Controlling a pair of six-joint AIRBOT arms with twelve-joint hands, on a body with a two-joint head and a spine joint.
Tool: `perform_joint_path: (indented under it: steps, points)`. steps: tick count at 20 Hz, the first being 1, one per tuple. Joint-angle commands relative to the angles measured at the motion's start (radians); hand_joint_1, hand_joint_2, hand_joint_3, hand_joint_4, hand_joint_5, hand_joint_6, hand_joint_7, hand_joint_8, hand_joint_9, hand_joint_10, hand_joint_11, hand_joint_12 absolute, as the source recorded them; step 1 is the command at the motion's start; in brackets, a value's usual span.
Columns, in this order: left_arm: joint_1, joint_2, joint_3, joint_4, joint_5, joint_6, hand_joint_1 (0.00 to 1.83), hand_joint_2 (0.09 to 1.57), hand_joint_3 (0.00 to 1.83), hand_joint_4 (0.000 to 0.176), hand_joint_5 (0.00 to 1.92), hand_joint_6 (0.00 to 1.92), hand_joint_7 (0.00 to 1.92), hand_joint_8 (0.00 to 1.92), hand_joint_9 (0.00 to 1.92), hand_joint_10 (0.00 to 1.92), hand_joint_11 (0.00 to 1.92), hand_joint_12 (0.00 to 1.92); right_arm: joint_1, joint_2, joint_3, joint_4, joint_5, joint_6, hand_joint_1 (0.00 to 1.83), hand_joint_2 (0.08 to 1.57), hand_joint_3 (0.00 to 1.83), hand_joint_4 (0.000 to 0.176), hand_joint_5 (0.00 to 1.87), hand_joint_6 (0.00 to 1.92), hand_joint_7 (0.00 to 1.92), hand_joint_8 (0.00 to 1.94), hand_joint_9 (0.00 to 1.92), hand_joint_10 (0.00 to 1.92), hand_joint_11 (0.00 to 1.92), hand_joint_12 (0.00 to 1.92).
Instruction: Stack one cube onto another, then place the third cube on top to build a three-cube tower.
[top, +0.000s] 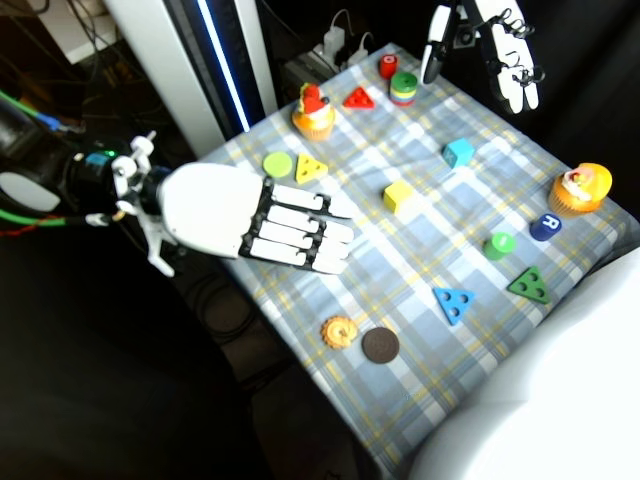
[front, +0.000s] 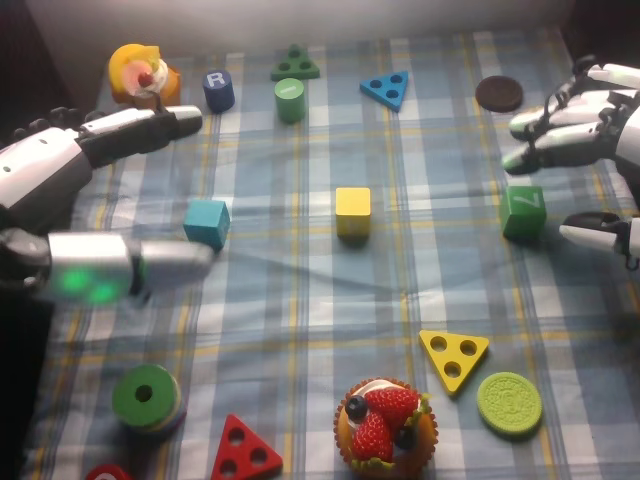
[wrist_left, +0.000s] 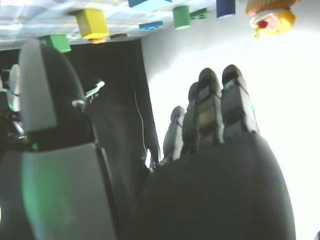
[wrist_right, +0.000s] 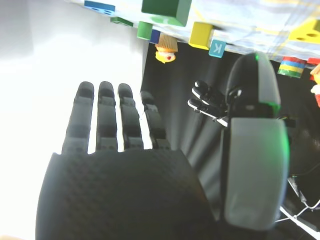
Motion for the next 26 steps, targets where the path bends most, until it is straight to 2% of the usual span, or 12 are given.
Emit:
perform_joint_path:
  steps: [1,3,4,7,10,13,14,17,20,23,25,26]
  points:
    - [-0.012,-0.002,0.006,0.012,-0.108,-0.005,0.42,0.95,0.01,0.176,0.29,0.01,0.27,0.0,0.2,0.01,0.0,0.24,0.007,-0.001,0.004,0.018,0.111,0.0,0.83,1.22,0.0,0.0,0.6,0.0,0.45,0.0,0.42,0.03,0.0,1.15]
    - [-0.012,-0.003,0.01,0.012,-0.106,0.001,0.41,0.95,0.0,0.176,0.29,0.0,0.26,0.0,0.19,0.0,0.01,0.25,0.007,-0.001,0.004,0.018,0.111,0.0,0.79,1.22,0.0,0.0,0.49,0.0,0.39,0.0,0.38,0.0,0.0,1.05]
    - [-0.031,-0.012,0.007,-0.027,-0.089,0.11,0.43,0.94,0.0,0.176,0.3,0.01,0.28,0.01,0.21,0.01,0.01,0.25,0.007,-0.001,0.004,0.018,0.11,0.0,0.75,1.2,0.0,0.0,0.38,0.0,0.33,0.0,0.35,0.0,0.0,1.01]
    - [-0.081,-0.049,0.021,-0.091,-0.023,0.306,0.54,0.92,0.0,0.176,0.27,0.0,0.29,0.01,0.25,0.02,0.05,0.28,0.007,-0.001,0.003,0.017,0.11,0.0,0.77,1.2,0.0,0.0,0.33,0.0,0.31,0.0,0.32,0.0,0.0,0.98]
    - [-0.12,-0.085,0.059,-0.129,0.055,0.395,0.66,0.91,0.0,0.176,0.28,0.01,0.31,0.01,0.28,0.02,0.05,0.28,0.009,-0.001,0.0,0.0,0.121,0.011,0.78,1.2,0.0,0.0,0.32,0.0,0.32,0.0,0.32,0.0,0.0,1.02]
    - [-0.164,-0.137,0.115,-0.236,0.135,0.597,0.71,0.9,0.0,0.176,0.3,0.01,0.35,0.0,0.33,0.01,0.02,0.3,0.017,0.0,-0.004,-0.018,0.13,0.014,0.8,1.2,0.0,0.0,0.35,0.01,0.34,0.01,0.34,0.01,0.0,1.03]
    - [-0.175,-0.149,0.131,-0.254,0.158,0.629,0.73,0.9,0.0,0.176,0.31,0.01,0.35,0.0,0.33,0.0,0.02,0.3,0.017,0.001,-0.006,-0.02,0.131,0.014,0.78,1.19,0.0,0.0,0.35,0.01,0.35,0.01,0.35,0.01,0.0,1.03]
    - [-0.197,-0.173,0.162,-0.285,0.201,0.682,0.76,0.91,0.0,0.176,0.36,0.01,0.41,0.01,0.36,0.01,0.0,0.31,0.017,0.002,-0.006,-0.027,0.131,0.022,0.77,1.2,0.0,0.0,0.36,0.01,0.36,0.01,0.36,0.01,0.0,1.04]
    - [-0.217,-0.194,0.191,-0.318,0.237,0.74,0.77,0.97,0.01,0.176,0.43,0.01,0.48,0.01,0.42,0.01,0.01,0.3,0.017,0.003,-0.004,-0.032,0.131,0.026,0.8,1.2,0.0,0.0,0.36,0.0,0.38,0.0,0.42,0.02,0.0,1.14]
    - [-0.228,-0.209,0.214,-0.331,0.258,0.75,0.78,1.02,0.0,0.17,0.52,0.0,0.54,0.0,0.46,0.0,0.04,0.24,0.017,0.002,-0.003,-0.035,0.13,0.027,0.79,1.21,0.0,0.0,0.35,0.0,0.38,0.0,0.43,0.02,0.01,1.14]
    - [-0.236,-0.217,0.226,-0.335,0.271,0.755,0.8,1.03,0.0,0.175,0.58,0.0,0.59,0.0,0.49,0.0,0.06,0.21,0.017,0.002,-0.003,-0.037,0.13,0.027,0.79,1.24,0.01,0.0,0.34,0.0,0.37,0.0,0.41,0.01,0.0,1.13]
    - [-0.24,-0.223,0.232,-0.337,0.279,0.757,0.82,1.03,0.0,0.17,0.63,0.0,0.62,0.0,0.51,0.0,0.07,0.19,0.017,0.002,-0.002,-0.037,0.13,0.027,0.8,1.25,0.0,0.0,0.34,0.0,0.37,0.0,0.41,0.0,0.01,1.1]
